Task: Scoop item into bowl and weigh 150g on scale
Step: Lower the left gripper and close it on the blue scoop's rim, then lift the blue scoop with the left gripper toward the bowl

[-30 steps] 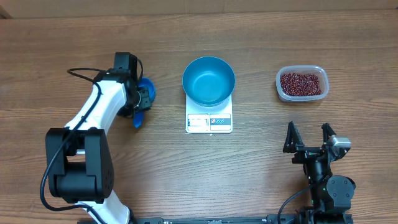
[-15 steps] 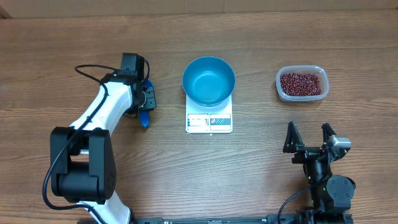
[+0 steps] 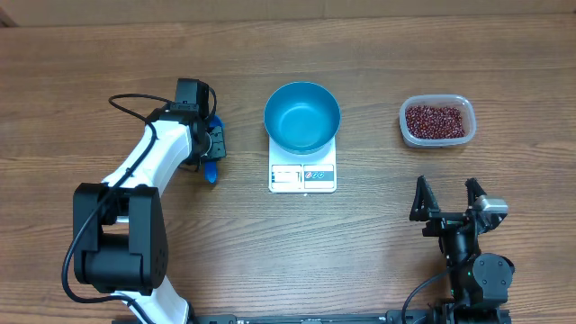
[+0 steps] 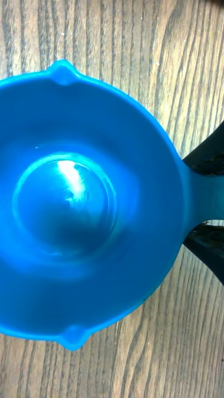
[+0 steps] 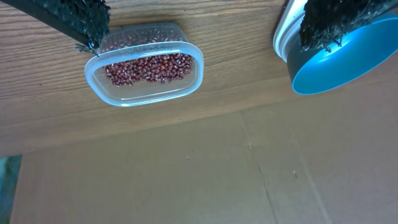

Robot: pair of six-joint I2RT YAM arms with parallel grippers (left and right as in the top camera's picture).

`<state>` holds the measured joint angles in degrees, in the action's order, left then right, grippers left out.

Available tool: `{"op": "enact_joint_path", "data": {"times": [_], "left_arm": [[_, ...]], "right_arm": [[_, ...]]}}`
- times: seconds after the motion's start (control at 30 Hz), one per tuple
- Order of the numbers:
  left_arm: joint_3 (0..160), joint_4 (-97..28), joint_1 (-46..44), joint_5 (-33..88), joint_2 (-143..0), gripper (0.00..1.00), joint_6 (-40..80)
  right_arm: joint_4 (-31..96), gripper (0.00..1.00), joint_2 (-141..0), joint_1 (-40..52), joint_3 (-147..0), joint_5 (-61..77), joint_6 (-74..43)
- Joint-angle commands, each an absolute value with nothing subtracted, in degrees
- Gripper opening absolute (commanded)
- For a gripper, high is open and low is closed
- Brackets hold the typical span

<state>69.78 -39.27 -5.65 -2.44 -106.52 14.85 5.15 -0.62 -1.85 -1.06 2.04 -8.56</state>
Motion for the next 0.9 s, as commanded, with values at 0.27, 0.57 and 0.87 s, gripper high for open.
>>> {"op": "enact_joint_path", "data": {"times": [0.27, 0.57, 0.87], "left_arm": [[69.32, -39.16, -6.02, -2.5, -105.21, 0.21, 15.88], [79.72, -46.59, -5.96, 0.03, -104.31, 0.17, 16.97], [97.6, -57.71, -5.96, 1.21, -104.31, 0.09, 18.26]], "right_arm": [[4.82, 1.0, -0.14, -2.0, -0.45, 1.32, -8.51], [4.82, 1.0, -0.14, -2.0, -0.45, 1.34, -8.51], [4.82, 1.0, -0.16, -2.0, -0.45, 1.34, -8.51]]}}
